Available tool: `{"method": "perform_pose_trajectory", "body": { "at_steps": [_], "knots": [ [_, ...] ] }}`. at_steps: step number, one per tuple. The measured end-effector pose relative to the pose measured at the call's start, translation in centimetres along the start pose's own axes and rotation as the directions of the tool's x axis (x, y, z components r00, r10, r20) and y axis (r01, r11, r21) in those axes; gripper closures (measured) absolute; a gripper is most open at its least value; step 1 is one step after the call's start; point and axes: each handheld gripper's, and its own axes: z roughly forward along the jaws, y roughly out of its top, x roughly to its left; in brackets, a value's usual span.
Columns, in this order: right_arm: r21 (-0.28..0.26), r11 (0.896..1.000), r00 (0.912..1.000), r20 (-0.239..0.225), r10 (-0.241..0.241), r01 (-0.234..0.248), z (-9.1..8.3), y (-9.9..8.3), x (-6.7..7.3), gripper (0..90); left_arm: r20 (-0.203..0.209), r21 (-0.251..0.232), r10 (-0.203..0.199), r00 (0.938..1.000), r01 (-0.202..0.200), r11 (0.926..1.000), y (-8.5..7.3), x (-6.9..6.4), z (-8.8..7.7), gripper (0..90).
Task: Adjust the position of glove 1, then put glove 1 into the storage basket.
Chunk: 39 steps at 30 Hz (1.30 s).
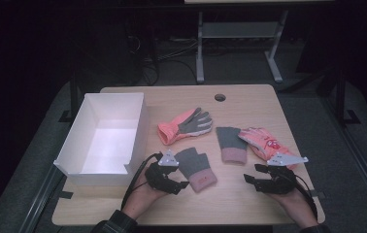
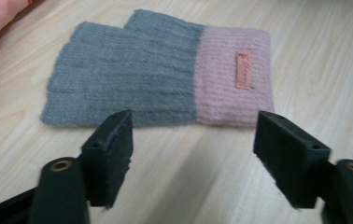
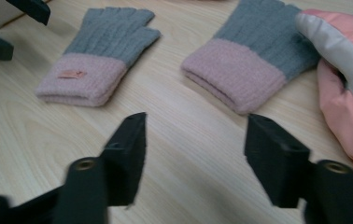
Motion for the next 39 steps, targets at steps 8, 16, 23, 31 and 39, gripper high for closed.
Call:
{"method": "perform_pose_trajectory", "body": {
  "at_steps": [8, 16, 23, 31, 39],
  "knots": [
    [0.025, 1.000, 0.9999, -0.015, -0.004, 0.005, 1.1, 1.1, -0.2, 73.8, 0.004, -0.003, -0.014, 0.9999, 0.014, 0.9999, -0.9, -0.1, -0.2, 18.8],
    [0.031, 0.999, 0.9988, -0.048, -0.013, 0.014, 2.3, 2.7, -0.4, 90.0, 0.009, 0.020, -0.025, 0.9996, 0.025, 0.9995, -1.6, -0.1, 0.1, 18.3],
    [0.036, 0.999, 0.9978, -0.061, -0.027, 0.029, 4.3, 4.3, -0.8, 90.0, -0.001, 0.018, -0.042, 0.9991, 0.042, 0.9990, -2.2, 0.0, -0.2, 18.2],
    [0.050, 0.998, 0.9980, -0.048, -0.042, 0.044, 6.3, 5.5, -1.5, 90.0, 0.001, 0.030, -0.041, 0.9992, 0.041, 0.9987, -2.4, -0.3, -0.2, 18.2],
    [0.069, 0.997, 0.9991, -0.031, -0.030, 0.032, 8.3, 6.5, -2.0, 90.0, 0.005, 0.032, -0.031, 0.9995, 0.031, 0.9990, -2.5, -0.3, -0.2, 18.3]
  ]
}}
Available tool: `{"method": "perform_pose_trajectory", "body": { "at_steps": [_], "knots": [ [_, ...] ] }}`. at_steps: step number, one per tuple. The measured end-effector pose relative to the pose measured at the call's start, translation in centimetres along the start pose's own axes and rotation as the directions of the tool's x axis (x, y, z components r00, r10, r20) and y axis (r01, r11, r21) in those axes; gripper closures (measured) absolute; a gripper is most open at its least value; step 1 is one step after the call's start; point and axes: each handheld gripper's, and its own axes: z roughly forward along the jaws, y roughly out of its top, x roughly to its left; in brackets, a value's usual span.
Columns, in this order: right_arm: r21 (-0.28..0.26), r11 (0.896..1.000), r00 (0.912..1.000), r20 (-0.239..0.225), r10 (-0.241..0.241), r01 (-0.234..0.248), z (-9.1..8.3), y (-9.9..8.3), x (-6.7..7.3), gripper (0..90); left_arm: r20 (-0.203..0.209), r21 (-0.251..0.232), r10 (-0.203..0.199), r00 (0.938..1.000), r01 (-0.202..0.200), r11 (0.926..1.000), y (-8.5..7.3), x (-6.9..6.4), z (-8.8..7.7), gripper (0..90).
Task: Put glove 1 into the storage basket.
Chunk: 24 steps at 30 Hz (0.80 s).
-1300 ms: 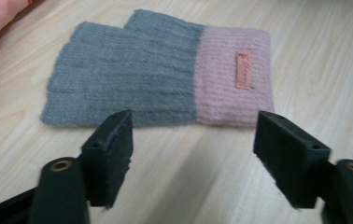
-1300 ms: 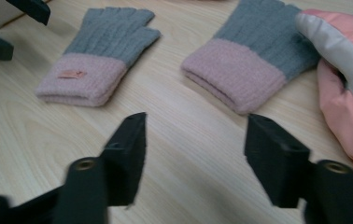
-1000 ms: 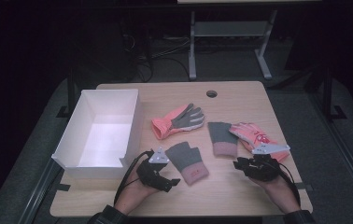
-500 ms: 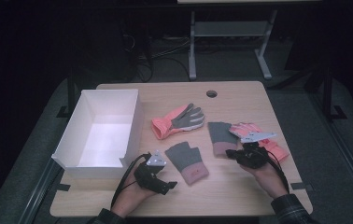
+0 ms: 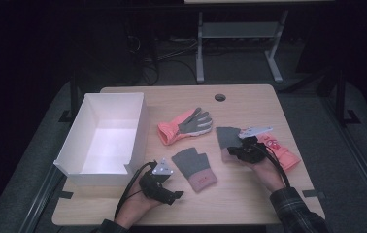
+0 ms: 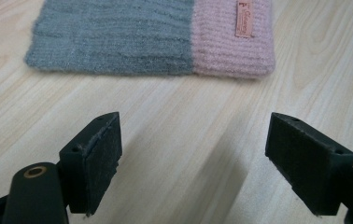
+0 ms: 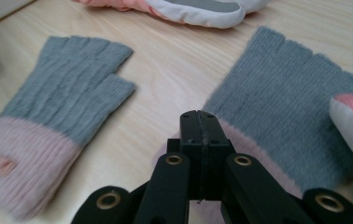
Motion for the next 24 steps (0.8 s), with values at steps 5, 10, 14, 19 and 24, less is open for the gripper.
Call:
{"method": "perform_pose_trajectory", "body": {
  "at_steps": [5, 10, 14, 19, 24],
  "knots": [
    [0.055, 0.998, 0.9999, 0.011, 0.003, -0.003, 1.7, 0.0, -0.4, 90.0, 0.003, 0.000, 0.003, 1.0000, -0.003, 1.0000, 0.0, -0.1, 0.0, 18.3],
    [0.071, 0.997, 0.9999, -0.010, 0.005, -0.004, 1.4, -0.4, -0.3, 90.0, 0.009, -0.003, 0.003, 1.0000, -0.003, 1.0000, 0.1, 0.0, 0.0, 18.2],
    [0.077, 0.997, 0.9999, -0.015, -0.002, 0.003, 1.1, -0.7, 0.0, 90.0, 0.010, -0.004, 0.003, 0.9999, -0.003, 1.0000, 0.0, -0.2, 0.0, 18.3],
    [0.089, 0.996, 0.9994, -0.030, -0.018, 0.021, 0.3, -1.5, 0.7, 90.0, 0.010, -0.004, 0.001, 0.9999, -0.001, 1.0000, 0.1, -0.2, 0.0, 18.2],
    [0.095, 0.995, 0.9987, -0.046, -0.024, 0.028, -0.3, -2.0, 1.1, 90.0, 0.014, -0.011, -0.006, 0.9999, 0.006, 0.9999, 0.2, -0.3, 0.2, 18.3]
  ]
}}
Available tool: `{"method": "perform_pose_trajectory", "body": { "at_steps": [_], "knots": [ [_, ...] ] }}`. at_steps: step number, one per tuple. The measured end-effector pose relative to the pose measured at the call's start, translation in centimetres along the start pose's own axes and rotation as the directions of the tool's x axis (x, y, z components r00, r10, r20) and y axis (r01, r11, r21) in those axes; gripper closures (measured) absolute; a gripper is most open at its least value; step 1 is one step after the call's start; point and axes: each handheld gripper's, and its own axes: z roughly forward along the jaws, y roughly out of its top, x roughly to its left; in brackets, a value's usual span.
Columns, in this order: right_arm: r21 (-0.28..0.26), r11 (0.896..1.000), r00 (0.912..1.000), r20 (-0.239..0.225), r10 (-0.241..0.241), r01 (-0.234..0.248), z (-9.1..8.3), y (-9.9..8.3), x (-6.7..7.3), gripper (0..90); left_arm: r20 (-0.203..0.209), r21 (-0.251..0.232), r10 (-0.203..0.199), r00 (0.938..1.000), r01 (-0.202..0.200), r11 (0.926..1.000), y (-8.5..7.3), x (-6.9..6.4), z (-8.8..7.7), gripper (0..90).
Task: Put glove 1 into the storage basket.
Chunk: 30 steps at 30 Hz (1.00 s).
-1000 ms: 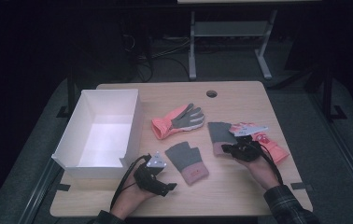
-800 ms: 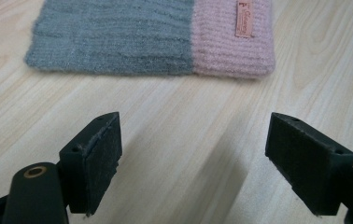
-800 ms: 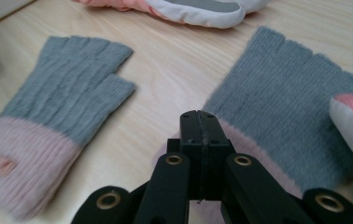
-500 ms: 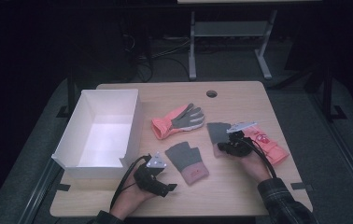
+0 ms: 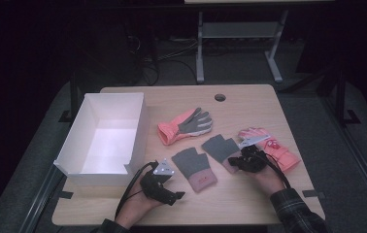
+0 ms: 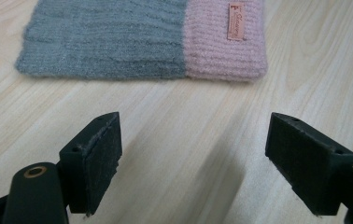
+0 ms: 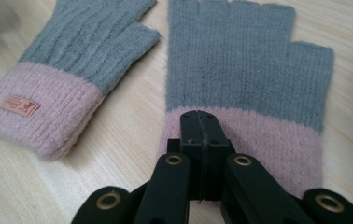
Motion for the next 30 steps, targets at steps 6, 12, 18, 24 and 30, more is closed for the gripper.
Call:
{"method": "perform_pose_trajectory", "body": {
  "at_steps": [6, 12, 18, 24, 30],
  "knots": [
    [-0.028, 0.999, 0.9996, 0.010, -0.025, 0.026, -0.5, 0.4, 0.2, 90.0, -0.002, 0.008, 0.019, 0.9998, -0.019, 0.9998, 0.1, 0.0, -0.1, 18.4],
    [-0.051, 0.999, 0.9985, 0.051, 0.021, -0.018, -0.4, 1.1, -0.9, 72.1, 0.000, 0.006, 0.016, 0.9999, -0.016, 0.9999, 0.2, 0.0, 0.0, 18.4],
    [-0.028, 0.999, 0.9965, 0.079, 0.027, -0.025, 1.1, 1.7, -1.2, 67.4, 0.005, -0.002, 0.013, 0.9999, -0.013, 0.9999, 0.2, -0.1, 0.1, 18.4],
    [-0.015, 0.999, 0.9950, 0.088, 0.047, -0.045, 1.9, 1.6, -1.3, 82.5, -0.004, -0.004, 0.007, 1.0000, -0.007, 1.0000, 0.2, 0.1, -0.1, 18.5],
    [-0.041, 0.998, 0.9953, 0.085, 0.047, -0.044, 1.7, 1.4, -1.3, 87.6, 0.004, 0.003, 0.019, 0.9998, -0.019, 0.9998, 0.4, 0.0, 0.2, 18.7]
  ]
}}
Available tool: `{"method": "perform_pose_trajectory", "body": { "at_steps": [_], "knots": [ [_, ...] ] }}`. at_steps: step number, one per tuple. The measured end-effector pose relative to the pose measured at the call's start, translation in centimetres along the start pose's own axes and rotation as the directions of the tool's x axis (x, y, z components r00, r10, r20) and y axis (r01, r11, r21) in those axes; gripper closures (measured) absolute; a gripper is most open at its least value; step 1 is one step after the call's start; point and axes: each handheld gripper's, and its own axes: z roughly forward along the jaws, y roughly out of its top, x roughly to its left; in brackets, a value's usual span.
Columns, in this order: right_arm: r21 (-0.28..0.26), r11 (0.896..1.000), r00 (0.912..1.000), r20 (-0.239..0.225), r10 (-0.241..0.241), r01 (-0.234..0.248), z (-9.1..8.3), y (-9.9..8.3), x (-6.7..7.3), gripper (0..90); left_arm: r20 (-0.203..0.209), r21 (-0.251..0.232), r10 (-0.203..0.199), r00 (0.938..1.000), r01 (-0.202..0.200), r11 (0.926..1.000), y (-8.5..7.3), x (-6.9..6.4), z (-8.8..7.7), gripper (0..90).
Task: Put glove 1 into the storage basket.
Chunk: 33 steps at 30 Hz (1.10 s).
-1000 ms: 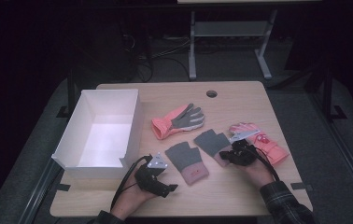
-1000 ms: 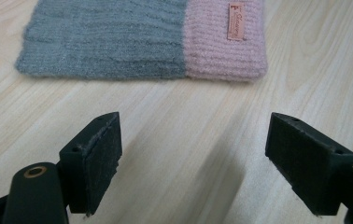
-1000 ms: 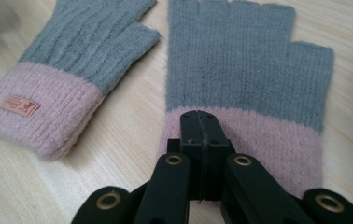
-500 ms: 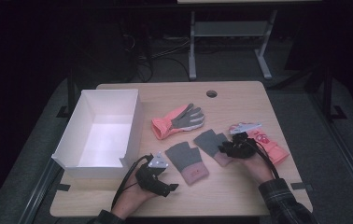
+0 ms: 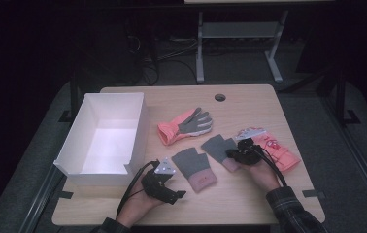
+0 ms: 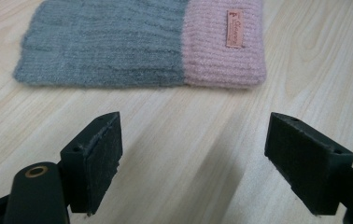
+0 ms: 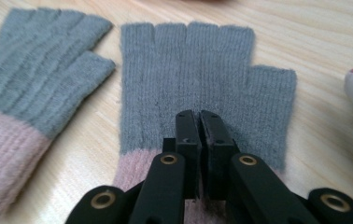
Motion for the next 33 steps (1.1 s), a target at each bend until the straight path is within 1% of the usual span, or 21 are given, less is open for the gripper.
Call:
{"method": "perform_pose_trajectory", "body": {
  "at_steps": [2, 3, 4, 6, 9, 10, 12, 14, 15, 16, 18, 20, 21, 22, 24, 26, 27, 28, 30, 32, 33],
  "knots": [
    [-0.030, 0.999, 0.9998, -0.012, 0.013, -0.013, -0.8, 0.1, 0.0, 87.9, 0.003, 0.000, 0.001, 1.0000, -0.001, 1.0000, 0.0, 0.0, 0.0, 18.7],
    [-0.030, 0.999, 0.9998, -0.012, 0.013, -0.013, -0.8, 0.1, 0.0, 87.9, 0.004, 0.002, 0.002, 1.0000, -0.002, 1.0000, 0.0, 0.0, 0.0, 18.7],
    [-0.042, 0.999, 0.9997, -0.018, 0.018, -0.019, -1.2, 0.2, 0.1, 87.9, 0.002, -0.001, -0.002, 1.0000, 0.002, 1.0000, -0.1, 0.0, 0.0, 18.7],
    [-0.065, 0.997, 0.9987, -0.039, 0.033, -0.036, -2.0, 0.6, 0.5, 88.0, 0.000, -0.005, -0.006, 1.0000, 0.006, 1.0000, -0.1, 0.1, -0.1, 18.7],
    [-0.092, 0.995, 0.9979, -0.062, 0.021, -0.027, -2.8, 1.0, 1.4, 87.9, -0.003, -0.004, -0.007, 1.0000, 0.007, 1.0000, 0.0, 0.1, -0.1, 18.7],
    [-0.094, 0.995, 0.9974, -0.069, 0.023, -0.029, -3.0, 1.1, 1.7, 88.0, -0.001, -0.012, -0.017, 0.9999, 0.016, 0.9998, 0.0, 0.0, 0.0, 18.7],
    [-0.112, 0.994, 0.9966, -0.082, 0.004, -0.014, -3.2, 1.4, 2.5, 87.9, -0.002, -0.001, 0.002, 1.0000, -0.002, 1.0000, 0.0, 0.1, 0.0, 18.7],
    [-0.114, 0.994, 0.9954, -0.095, -0.016, 0.005, -3.2, 1.7, 3.5, 87.9, -0.002, -0.001, 0.002, 1.0000, -0.002, 1.0000, 0.1, 0.0, 0.0, 18.7],
    [-0.114, 0.993, 0.9947, -0.102, -0.013, 0.002, -3.2, 1.8, 4.1, 87.9, -0.001, -0.001, 0.000, 1.0000, 0.000, 1.0000, 0.1, 0.0, 0.0, 18.7],
    [-0.112, 0.994, 0.9939, -0.108, -0.022, 0.010, -3.1, 2.0, 4.7, 87.9, 0.000, -0.001, -0.002, 1.0000, 0.002, 1.0000, 0.0, 0.0, 0.1, 18.7],
    [-0.110, 0.994, 0.9930, -0.114, -0.029, 0.017, -2.9, 2.2, 5.5, 87.9, -0.002, 0.000, 0.003, 1.0000, -0.003, 1.0000, 0.0, 0.0, 0.0, 18.7],
    [-0.108, 0.994, 0.9923, -0.118, -0.038, 0.025, -2.5, 2.5, 6.2, 87.9, -0.004, -0.004, -0.001, 1.0000, 0.001, 1.0000, 0.0, 0.0, -0.1, 18.8],
    [-0.104, 0.994, 0.9922, -0.119, -0.038, 0.026, -2.2, 2.6, 6.6, 87.9, -0.005, -0.011, -0.012, 0.9999, 0.012, 0.9999, 0.0, 0.0, -0.1, 18.7],
    [-0.095, 0.995, 0.9919, -0.122, -0.034, 0.023, -1.6, 2.8, 7.2, 87.9, -0.005, -0.013, -0.013, 0.9999, 0.013, 0.9998, 0.0, 0.0, -0.1, 18.7],
    [-0.089, 0.996, 0.9918, -0.124, -0.032, 0.021, -1.4, 2.9, 7.4, 87.9, -0.004, -0.014, -0.012, 0.9999, 0.012, 0.9998, 0.0, 0.0, -0.1, 18.7],
    [-0.078, 0.997, 0.9918, -0.125, -0.029, 0.019, -0.6, 3.0, 7.9, 87.9, -0.002, -0.012, -0.008, 1.0000, 0.008, 0.9999, 0.1, 0.0, -0.1, 18.7],
    [-0.074, 0.997, 0.9920, -0.122, -0.032, 0.023, -0.3, 3.0, 8.2, 87.8, -0.003, -0.007, 0.001, 1.0000, -0.001, 1.0000, 0.1, 0.1, -0.1, 18.7],
    [-0.064, 0.998, 0.9919, -0.124, -0.025, 0.017, 0.0, 3.0, 8.4, 87.8, -0.005, 0.000, 0.009, 0.9999, -0.009, 1.0000, 0.1, 0.1, -0.2, 18.7],
    [-0.052, 0.998, 0.9920, -0.122, -0.031, 0.024, 0.4, 2.9, 8.5, 87.7, -0.005, -0.003, 0.007, 1.0000, -0.007, 1.0000, 0.1, 0.0, -0.2, 18.7],
    [-0.042, 0.999, 0.9907, -0.135, -0.012, 0.007, 0.7, 2.9, 8.8, 87.3, -0.002, -0.007, -0.001, 1.0000, 0.001, 1.0000, 0.0, 0.0, -0.1, 18.7],
    [-0.040, 0.999, 0.9904, -0.137, -0.019, 0.013, 0.8, 2.8, 8.8, 86.7, -0.004, -0.008, -0.003, 1.0000, 0.003, 1.0000, 0.0, 0.0, -0.1, 18.7]
  ]
}}
